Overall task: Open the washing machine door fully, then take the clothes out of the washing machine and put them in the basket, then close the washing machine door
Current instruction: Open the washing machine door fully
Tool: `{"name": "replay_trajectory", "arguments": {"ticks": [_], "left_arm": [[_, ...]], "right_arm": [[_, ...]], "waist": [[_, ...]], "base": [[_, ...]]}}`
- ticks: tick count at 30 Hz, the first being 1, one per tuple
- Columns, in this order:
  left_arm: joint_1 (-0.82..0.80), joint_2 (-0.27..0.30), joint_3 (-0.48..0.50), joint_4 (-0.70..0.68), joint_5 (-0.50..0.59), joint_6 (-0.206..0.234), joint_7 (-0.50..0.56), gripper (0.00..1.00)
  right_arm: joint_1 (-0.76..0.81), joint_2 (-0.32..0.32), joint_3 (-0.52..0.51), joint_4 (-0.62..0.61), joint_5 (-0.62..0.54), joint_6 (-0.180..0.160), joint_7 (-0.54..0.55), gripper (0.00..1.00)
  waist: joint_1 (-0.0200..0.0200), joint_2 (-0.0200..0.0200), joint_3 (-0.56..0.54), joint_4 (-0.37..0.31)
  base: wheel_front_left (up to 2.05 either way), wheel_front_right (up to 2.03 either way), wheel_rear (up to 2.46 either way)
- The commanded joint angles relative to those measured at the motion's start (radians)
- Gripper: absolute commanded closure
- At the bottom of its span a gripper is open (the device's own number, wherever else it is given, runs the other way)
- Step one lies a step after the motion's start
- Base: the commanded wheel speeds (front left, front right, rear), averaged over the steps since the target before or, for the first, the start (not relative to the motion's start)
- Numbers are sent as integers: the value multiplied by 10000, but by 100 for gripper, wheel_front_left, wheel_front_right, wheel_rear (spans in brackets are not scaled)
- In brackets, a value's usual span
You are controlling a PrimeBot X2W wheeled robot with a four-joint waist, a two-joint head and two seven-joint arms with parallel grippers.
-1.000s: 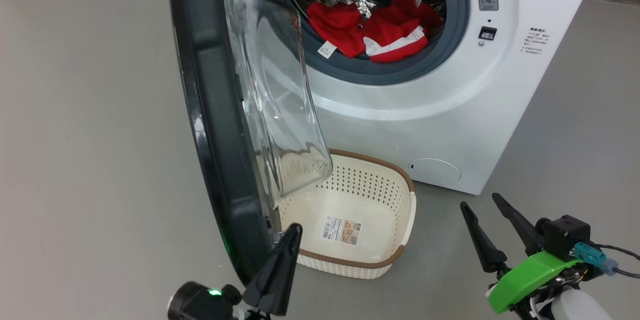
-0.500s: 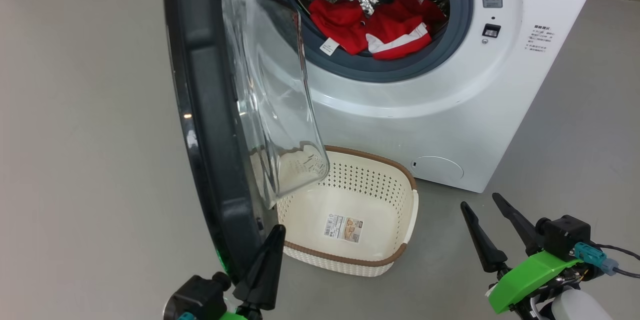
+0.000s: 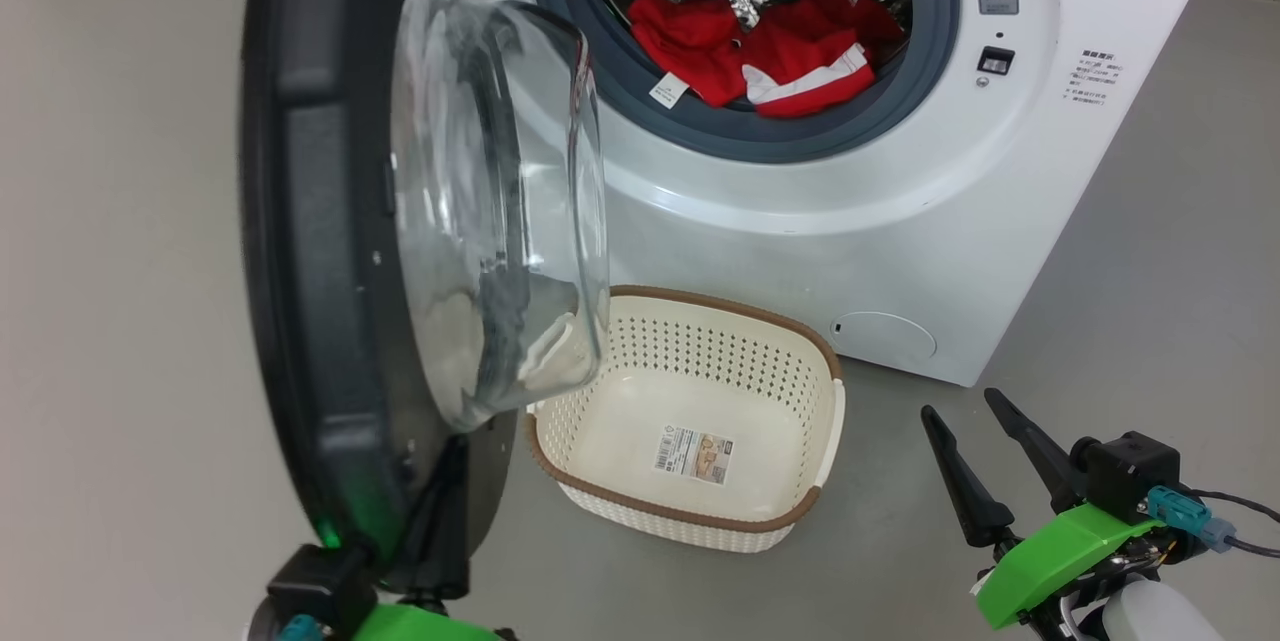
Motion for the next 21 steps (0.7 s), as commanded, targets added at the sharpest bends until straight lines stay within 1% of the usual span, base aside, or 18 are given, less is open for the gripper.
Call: {"name": "replay_trajectory", "arguments": {"ticks": [1, 10, 21], "left_arm": [[-481, 260, 637, -135, -112, 256, -111, 100], [-650, 575, 1545, 50, -312, 865, -129, 100], [-988, 990, 2317, 460, -362, 1249, -177, 100]], "right_arm": [[-82, -48, 231, -193, 1, 16, -120, 0], [-155, -29, 289, -179, -2, 16, -120, 0], [-211, -55, 336, -147, 17, 16, -120, 0]], "waist": [[-1, 0, 15, 11], [-1, 0, 47, 8], [-1, 0, 132, -49]], "base": [[0, 0, 0], [0, 0, 0], [0, 0, 0]]}}
